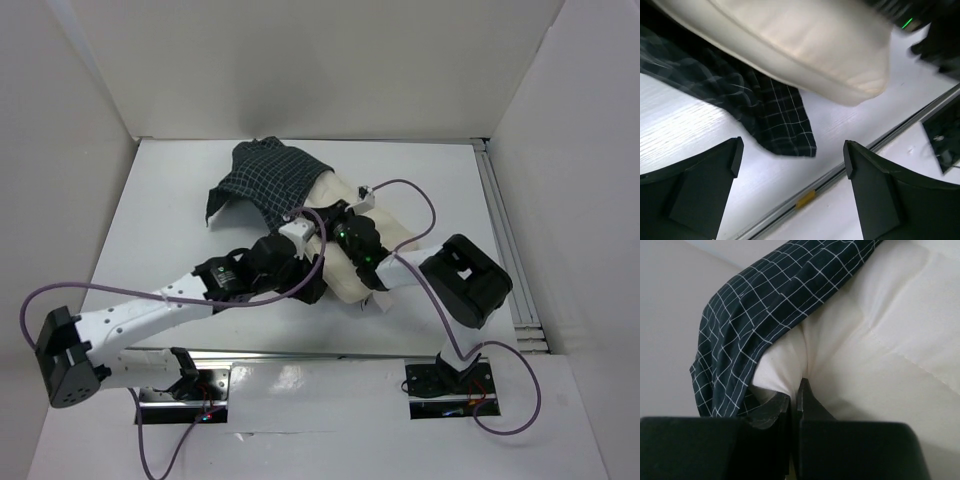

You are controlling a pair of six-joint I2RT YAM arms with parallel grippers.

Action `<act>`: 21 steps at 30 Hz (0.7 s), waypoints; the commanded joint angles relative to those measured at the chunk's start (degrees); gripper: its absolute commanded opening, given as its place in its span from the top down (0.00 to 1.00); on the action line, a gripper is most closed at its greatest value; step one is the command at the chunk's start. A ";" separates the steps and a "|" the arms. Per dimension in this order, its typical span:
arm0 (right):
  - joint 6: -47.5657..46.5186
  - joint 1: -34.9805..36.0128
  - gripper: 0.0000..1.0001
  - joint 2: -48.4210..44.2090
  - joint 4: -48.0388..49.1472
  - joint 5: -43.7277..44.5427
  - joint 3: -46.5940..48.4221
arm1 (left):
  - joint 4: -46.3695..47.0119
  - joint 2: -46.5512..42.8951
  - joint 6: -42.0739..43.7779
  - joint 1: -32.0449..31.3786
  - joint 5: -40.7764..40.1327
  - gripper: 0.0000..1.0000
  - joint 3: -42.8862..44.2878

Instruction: Put the pillow into the pillowcase

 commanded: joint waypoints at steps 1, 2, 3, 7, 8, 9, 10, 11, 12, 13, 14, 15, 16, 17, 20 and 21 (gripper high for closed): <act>-5.22 1.74 1.00 -3.76 4.68 4.74 -1.76 | -7.05 -6.95 -2.55 -0.52 -6.73 0.00 6.23; -5.76 2.43 1.00 -3.06 4.69 5.36 -2.45 | -9.85 -7.83 -3.16 -0.52 -8.41 0.00 7.64; -6.37 2.44 0.99 -3.06 4.69 5.36 -2.46 | -10.83 -8.70 -4.13 -0.52 -11.21 0.00 8.17; -10.32 2.44 0.66 -1.22 4.33 3.35 -0.71 | -16.37 -10.47 -6.77 -0.52 -16.68 0.00 11.25; -11.03 2.44 0.56 -1.21 4.33 2.39 -0.70 | -16.90 -10.47 -6.77 -0.52 -17.21 0.00 11.25; -12.43 2.44 0.48 -1.21 3.46 2.38 -0.18 | -16.90 -10.99 -6.77 -0.52 -18.69 0.00 11.25; -13.23 2.44 0.36 -2.08 2.85 1.68 -0.18 | -16.90 -11.00 -7.30 -0.52 -19.66 0.00 11.25; -14.28 2.44 0.31 -4.00 0.84 0.63 -0.18 | -16.90 -10.04 -7.30 0.18 -20.54 0.00 11.86; -16.64 2.44 0.27 -5.33 -0.75 0.62 -0.18 | -16.90 -9.25 -7.30 0.71 -21.51 0.01 12.91; -17.18 2.44 0.21 -6.91 -3.55 0.10 0.61 | -17.43 -8.28 -7.30 1.50 -22.04 0.03 13.62; -17.19 2.44 0.13 -8.49 -12.19 0.09 1.49 | -17.43 -7.23 -7.30 2.38 -22.05 0.05 14.32; -18.15 2.44 0.11 -11.55 -18.11 1.92 4.10 | -16.65 -4.70 -5.47 4.82 -20.83 0.07 15.81; -17.55 2.44 0.09 -12.71 -24.17 3.94 5.61 | -15.95 -3.19 -4.41 6.67 -19.25 0.07 16.52; -17.54 2.44 0.08 -13.68 -34.15 5.52 7.02 | -14.29 -1.61 -3.53 8.69 -18.02 0.09 17.14; -16.93 0.60 0.08 -16.85 -44.06 10.98 9.13 | -11.64 6.47 -0.19 16.61 -11.78 0.16 20.38; -16.93 0.07 0.08 -17.38 -48.27 10.99 9.14 | -9.46 8.58 0.95 18.71 -10.81 0.16 22.39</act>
